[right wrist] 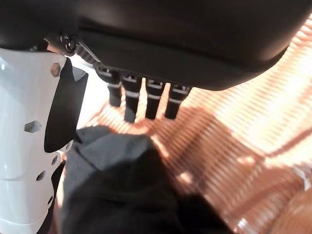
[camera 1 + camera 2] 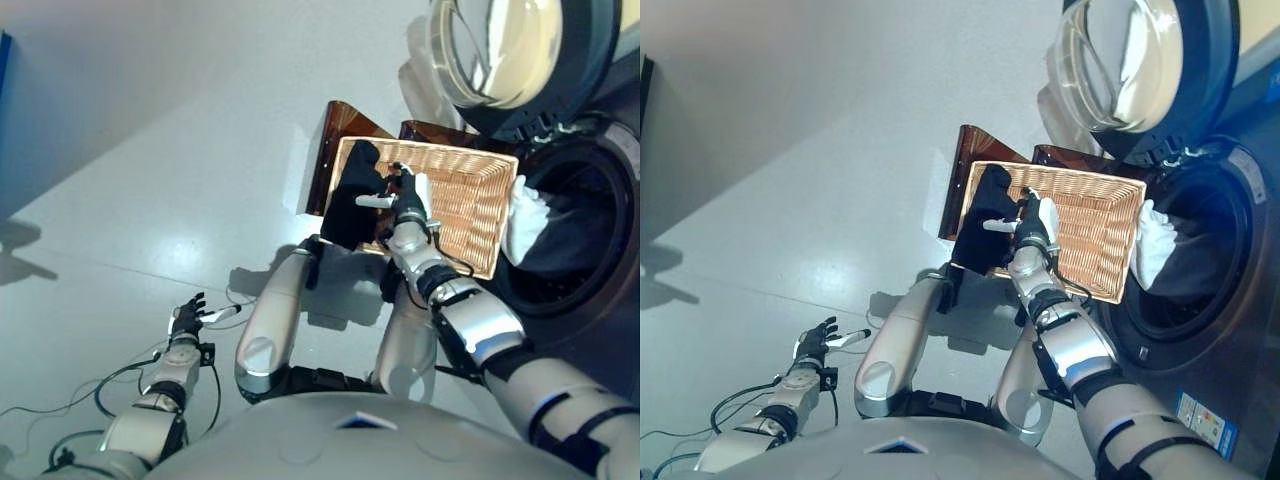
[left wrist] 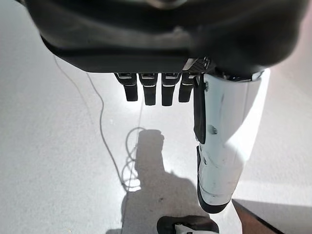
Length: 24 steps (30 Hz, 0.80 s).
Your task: Pick up the clothes and place them into the washing machine
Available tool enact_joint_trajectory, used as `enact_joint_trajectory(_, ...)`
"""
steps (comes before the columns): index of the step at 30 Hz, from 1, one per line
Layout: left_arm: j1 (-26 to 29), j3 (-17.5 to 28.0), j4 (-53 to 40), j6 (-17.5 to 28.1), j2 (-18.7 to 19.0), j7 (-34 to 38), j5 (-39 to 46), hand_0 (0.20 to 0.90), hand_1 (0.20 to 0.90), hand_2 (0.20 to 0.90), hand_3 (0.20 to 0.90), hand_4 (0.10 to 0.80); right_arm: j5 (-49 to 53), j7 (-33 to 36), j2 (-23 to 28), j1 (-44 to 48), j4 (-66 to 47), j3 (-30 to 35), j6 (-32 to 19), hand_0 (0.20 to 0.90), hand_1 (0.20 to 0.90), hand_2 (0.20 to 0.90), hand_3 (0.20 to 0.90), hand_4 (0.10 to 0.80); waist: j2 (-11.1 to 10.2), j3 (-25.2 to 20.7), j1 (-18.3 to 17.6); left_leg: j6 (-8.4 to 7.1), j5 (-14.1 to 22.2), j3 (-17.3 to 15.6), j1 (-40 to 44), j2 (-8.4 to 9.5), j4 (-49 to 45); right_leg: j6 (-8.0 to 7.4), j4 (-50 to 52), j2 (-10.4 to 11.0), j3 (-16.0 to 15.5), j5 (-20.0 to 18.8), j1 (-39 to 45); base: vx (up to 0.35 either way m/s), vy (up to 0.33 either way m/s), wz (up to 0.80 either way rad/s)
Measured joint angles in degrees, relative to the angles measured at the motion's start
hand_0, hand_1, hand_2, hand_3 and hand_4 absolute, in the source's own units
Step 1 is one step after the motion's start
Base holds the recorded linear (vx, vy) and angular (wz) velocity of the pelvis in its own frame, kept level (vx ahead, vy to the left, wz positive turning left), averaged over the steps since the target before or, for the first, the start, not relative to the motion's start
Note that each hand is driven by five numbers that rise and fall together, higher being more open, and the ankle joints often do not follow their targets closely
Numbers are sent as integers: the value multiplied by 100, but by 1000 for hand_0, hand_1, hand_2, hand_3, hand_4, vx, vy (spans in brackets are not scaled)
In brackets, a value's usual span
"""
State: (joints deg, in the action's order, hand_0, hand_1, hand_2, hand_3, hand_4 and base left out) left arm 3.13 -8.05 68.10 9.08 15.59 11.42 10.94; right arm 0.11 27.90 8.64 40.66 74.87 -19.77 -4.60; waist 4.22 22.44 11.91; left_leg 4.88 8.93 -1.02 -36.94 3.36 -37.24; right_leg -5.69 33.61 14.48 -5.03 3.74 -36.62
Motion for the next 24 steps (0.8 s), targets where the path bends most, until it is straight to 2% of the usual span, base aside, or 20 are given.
enact_joint_trajectory(2,11,0,-6,2,4,2,-3,900,900,900,900,800,-65,9,15,105,77,-6,96,900,900,900,900,800,8,4,0,-10,-7,92,-53,53,-18,15,33,42,-60,-9,-8,11,9,25)
enact_joint_trajectory(10,100,-128,-22,5,10,59,-22,900,900,900,900,800,-207,147,13,396,344,-38,241,900,900,900,900,800,9,32,30,13,8,96,-80,79,-61,6,3,52,-63,-2,12,7,10,2)
enact_joint_trajectory(18,194,-199,-119,5,13,108,-11,900,900,900,900,800,-195,236,159,608,582,-32,367,900,900,900,900,800,21,293,13,25,14,184,-301,81,-180,-29,88,62,-136,24,-81,4,-3,12)
enact_joint_trajectory(24,209,-214,-125,-1,6,109,4,900,900,900,900,800,-174,246,259,872,727,21,399,900,900,900,900,800,50,460,132,30,18,239,-505,151,-372,-36,351,116,-121,115,-289,-3,10,6)
